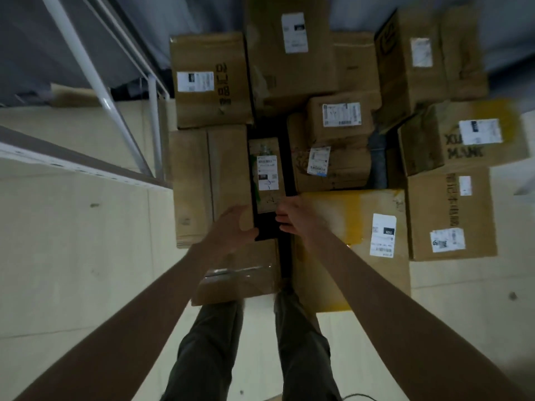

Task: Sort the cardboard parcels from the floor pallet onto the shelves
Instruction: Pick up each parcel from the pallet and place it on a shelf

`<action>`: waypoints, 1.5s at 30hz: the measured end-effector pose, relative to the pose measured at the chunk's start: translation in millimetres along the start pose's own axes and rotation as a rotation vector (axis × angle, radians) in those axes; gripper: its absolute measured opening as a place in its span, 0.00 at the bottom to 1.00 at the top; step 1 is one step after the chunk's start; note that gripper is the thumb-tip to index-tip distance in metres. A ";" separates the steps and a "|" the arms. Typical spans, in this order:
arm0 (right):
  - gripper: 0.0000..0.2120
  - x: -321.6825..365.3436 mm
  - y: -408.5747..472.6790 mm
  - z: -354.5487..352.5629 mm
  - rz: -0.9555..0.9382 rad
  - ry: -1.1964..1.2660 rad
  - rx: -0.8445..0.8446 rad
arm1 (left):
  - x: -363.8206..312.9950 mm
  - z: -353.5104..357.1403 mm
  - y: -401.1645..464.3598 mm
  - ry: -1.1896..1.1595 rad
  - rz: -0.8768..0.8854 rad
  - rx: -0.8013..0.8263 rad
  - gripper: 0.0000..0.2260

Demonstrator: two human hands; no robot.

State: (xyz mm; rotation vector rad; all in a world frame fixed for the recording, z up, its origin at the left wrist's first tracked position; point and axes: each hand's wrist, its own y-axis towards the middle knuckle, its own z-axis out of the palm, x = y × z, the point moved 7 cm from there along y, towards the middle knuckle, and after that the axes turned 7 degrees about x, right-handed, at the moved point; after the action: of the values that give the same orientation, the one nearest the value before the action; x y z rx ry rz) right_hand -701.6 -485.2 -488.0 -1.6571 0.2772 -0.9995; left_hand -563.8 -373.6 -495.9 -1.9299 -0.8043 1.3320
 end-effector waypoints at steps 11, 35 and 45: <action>0.15 75.8 -190.1 91.9 -0.176 -0.460 0.044 | 19.2 -124.6 -214.2 0.132 -0.015 -0.098 0.29; 0.17 261.3 -541.2 399.0 -1.052 -1.100 0.370 | 54.1 -310.8 -653.5 0.147 0.057 -0.874 0.25; 0.18 288.8 -653.7 618.3 -1.282 -0.992 0.471 | 161.0 -421.9 -821.2 0.169 0.051 -1.097 0.23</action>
State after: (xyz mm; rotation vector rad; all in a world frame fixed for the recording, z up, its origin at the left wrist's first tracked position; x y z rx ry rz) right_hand -276.7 -18.6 215.4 -1.5789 -1.7131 -0.8237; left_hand -216.0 174.7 179.9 -2.8208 -1.6109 0.7393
